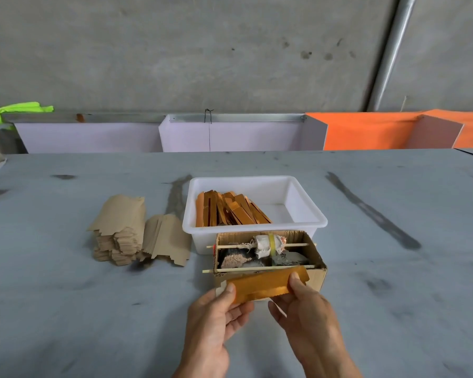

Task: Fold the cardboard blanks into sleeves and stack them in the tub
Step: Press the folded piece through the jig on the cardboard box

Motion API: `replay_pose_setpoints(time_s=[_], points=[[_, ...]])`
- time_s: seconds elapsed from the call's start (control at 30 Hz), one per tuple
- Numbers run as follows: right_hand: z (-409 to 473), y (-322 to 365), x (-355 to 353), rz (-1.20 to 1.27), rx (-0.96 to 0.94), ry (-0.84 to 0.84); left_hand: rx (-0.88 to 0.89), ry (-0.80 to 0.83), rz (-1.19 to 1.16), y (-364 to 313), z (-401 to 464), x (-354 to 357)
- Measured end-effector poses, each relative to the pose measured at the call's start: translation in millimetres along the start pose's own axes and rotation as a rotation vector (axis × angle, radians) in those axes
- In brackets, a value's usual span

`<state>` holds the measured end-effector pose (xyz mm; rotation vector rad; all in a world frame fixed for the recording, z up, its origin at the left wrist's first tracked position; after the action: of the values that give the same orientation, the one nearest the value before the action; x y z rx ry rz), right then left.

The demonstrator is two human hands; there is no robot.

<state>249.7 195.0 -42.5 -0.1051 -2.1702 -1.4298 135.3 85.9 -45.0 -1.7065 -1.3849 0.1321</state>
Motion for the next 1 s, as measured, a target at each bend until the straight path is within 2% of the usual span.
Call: replay_pose_setpoints(time_s=[0.13,0.27,0.4,0.5,0.63,0.83,1.0], points=[[-3,7,26,0.110,0.050,0.201,0.019,0.022,0.096,-10,-1,2],[6,26,40,0.093,-0.028,0.241,0.089,0.037,0.157,-29,-4,9],[12,41,60,-0.241,-0.128,0.325,0.167,-0.033,0.063,-59,1,16],[18,49,79,-0.405,-0.219,0.319,0.193,-0.057,0.121,-73,10,30],[48,71,98,-0.538,-0.326,0.242,0.331,-0.140,0.364,-101,24,45],[108,76,130,-0.684,-0.307,0.235,0.581,-0.401,0.920,-149,45,73],[160,66,138,-0.848,-0.316,0.166,0.643,-0.557,1.200,-163,70,88]])
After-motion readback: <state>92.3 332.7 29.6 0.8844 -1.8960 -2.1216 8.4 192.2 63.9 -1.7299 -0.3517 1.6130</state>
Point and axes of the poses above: each hand's wrist, its own z-axis towards the middle knuckle, its own x-axis out of the palm, y = z × x, the point moved 10 cm from there along z, towards the middle knuckle, and after that the axes turned 14 degrees about -x, right-handed, at the moved point
